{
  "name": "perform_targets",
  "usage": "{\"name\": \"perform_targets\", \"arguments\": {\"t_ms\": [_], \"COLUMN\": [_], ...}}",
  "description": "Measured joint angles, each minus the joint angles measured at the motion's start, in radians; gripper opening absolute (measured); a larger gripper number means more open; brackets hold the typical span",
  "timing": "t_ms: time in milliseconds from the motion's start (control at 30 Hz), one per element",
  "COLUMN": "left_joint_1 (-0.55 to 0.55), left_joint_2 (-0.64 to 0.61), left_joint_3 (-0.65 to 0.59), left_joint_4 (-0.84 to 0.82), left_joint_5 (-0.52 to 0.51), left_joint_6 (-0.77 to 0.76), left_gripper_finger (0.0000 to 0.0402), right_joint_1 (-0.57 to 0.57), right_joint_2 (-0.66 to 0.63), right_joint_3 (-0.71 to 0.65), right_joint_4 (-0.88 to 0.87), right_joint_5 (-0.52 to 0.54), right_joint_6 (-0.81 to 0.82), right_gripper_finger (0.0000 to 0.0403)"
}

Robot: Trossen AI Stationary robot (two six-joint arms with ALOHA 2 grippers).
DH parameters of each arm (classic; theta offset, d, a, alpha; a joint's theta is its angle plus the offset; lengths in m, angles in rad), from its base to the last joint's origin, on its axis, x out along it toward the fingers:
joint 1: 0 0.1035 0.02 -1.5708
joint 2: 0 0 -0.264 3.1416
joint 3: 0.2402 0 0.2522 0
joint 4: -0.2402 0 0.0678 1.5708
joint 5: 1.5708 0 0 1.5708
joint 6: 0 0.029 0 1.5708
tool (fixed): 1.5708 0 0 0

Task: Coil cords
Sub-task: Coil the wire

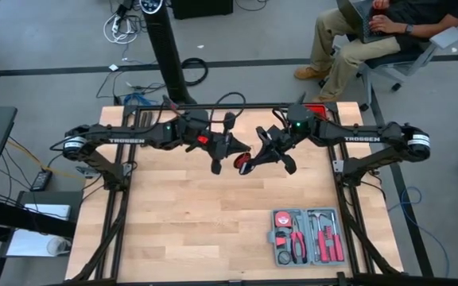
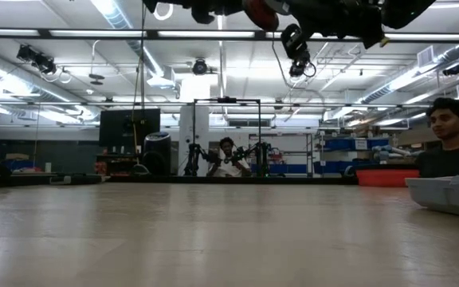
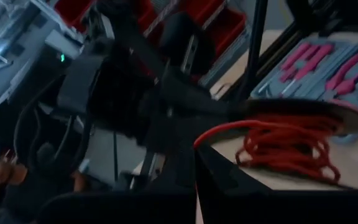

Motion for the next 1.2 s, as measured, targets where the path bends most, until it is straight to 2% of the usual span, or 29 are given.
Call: {"name": "perform_targets", "arguments": {"t_ms": [367,533,767,900,1200], "left_joint_1": [-0.009,-0.002,-0.013,-0.016,-0.016], "left_joint_2": [0.0,0.021,0.026,0.044,0.082], "left_joint_3": [0.0,0.0,0.083,0.137,0.153], "left_joint_4": [0.02,0.018,-0.189,-0.301,-0.315], "left_joint_5": [0.014,-0.021,-0.09,-0.093,-0.049], "left_joint_6": [0.008,-0.158,-0.232,-0.273,-0.351], "left_gripper_finger": [0.0,0.0,0.0,0.0,0.0], "right_joint_1": [0.0,0.0,-0.017,-0.022,-0.021], "right_joint_2": [0.029,0.031,0.031,0.031,0.031], "right_joint_3": [0.0,0.0,0.0,0.0,-0.002], "right_joint_4": [0.087,0.095,0.092,0.091,0.103], "right_joint_5": [-0.045,-0.044,-0.027,-0.028,-0.031], "right_joint_6": [0.019,0.019,0.03,0.032,0.031], "right_gripper_finger": [0.0,0.0,0.0,0.0,0.0]}}
